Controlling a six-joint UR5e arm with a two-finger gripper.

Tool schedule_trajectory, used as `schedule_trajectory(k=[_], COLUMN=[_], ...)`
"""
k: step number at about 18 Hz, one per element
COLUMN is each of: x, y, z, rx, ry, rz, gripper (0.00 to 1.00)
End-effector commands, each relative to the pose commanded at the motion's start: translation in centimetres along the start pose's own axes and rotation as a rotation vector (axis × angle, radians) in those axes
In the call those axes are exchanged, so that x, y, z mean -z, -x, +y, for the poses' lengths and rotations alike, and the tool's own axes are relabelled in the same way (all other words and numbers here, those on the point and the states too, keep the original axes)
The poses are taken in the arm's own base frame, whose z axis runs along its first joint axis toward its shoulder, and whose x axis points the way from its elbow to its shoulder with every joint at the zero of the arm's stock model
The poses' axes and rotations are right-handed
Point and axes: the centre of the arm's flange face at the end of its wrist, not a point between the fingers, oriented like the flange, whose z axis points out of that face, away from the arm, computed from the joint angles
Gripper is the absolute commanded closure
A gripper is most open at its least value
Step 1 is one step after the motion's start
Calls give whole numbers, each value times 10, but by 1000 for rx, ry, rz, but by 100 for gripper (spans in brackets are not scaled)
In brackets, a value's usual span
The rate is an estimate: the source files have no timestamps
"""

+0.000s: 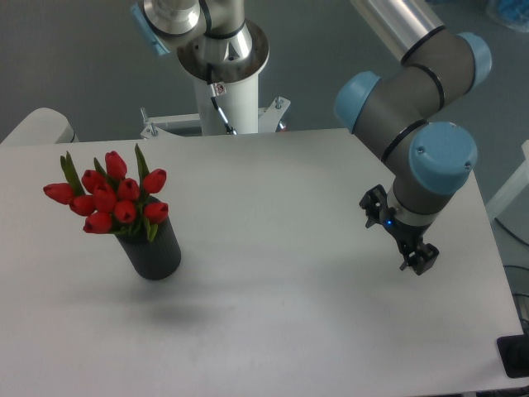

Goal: Pick up the flowers from the vase
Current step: 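Move the open gripper across the table toward the red tulips in the vase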

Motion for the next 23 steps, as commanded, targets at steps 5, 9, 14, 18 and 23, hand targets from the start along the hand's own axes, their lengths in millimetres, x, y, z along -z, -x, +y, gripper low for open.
schedule_trajectory(k=[5, 9, 14, 18, 23], x=[2, -2, 1, -2, 5], y=[0, -1, -11, -20, -60], z=[-2, -5, -16, -26, -14], rx=[-3, 0, 39, 63, 112], ry=[-3, -49, -213, -366, -532], rz=[-3, 3, 3, 15, 26], gripper=[0, 0, 0, 0, 0])
